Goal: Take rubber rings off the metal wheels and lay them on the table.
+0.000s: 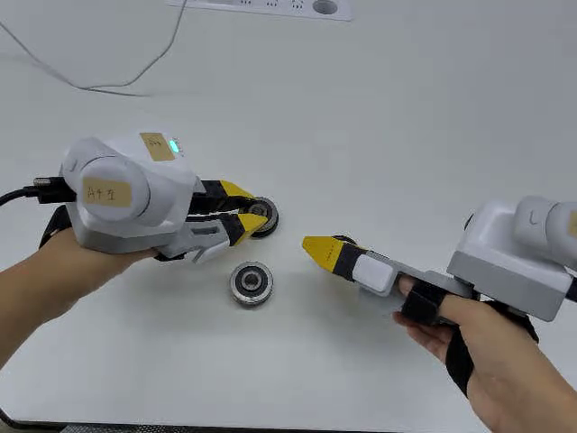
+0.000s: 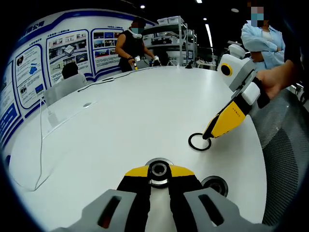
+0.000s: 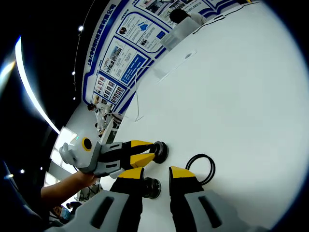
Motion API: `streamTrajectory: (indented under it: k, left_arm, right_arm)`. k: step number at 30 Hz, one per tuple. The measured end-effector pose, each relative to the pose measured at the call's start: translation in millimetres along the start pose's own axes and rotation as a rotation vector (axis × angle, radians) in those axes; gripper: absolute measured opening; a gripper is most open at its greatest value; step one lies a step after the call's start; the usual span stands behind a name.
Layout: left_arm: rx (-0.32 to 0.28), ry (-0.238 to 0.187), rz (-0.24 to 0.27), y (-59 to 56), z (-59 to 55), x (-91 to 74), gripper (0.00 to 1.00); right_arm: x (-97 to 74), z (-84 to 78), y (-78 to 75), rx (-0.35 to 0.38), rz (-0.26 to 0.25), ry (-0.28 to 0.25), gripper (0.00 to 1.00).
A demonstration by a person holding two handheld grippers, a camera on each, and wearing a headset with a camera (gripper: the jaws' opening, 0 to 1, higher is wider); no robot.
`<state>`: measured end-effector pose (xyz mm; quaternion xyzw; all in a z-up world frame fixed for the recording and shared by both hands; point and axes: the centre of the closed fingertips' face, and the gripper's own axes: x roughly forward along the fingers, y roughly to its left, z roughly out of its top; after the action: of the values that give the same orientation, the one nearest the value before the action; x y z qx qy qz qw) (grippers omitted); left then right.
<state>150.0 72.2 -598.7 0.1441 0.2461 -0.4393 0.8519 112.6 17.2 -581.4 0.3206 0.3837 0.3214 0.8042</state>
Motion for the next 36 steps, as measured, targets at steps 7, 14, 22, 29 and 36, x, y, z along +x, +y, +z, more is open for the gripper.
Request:
streamTrajectory:
  k: [7,14,22,29,36]
  left_arm:
    - [0.011,0.004,-0.008,-0.7,-0.1,0.0,0.14]
    - [0.024,0.013,-0.01,-0.5,0.0,1.1,0.13]
    - [0.035,0.019,-0.014,-0.2,-0.4,1.9,0.13]
    - [0.036,0.014,-0.022,-0.5,-0.3,2.4,0.13]
    - [0.042,0.013,-0.023,-1.0,0.2,3.0,0.13]
  right_arm:
    - [2.9,4.0,2.7,0.004,0.011,0.0,0.21]
    - [13.5,13.1,5.8,0.001,0.036,0.003,0.23]
    - [35.2,15.4,14.2,-0.022,0.08,0.021,0.36]
    - [49.7,12.1,13.0,-0.018,0.1,0.058,0.47]
    - [55.1,13.4,11.6,-0.005,0.113,0.068,0.48]
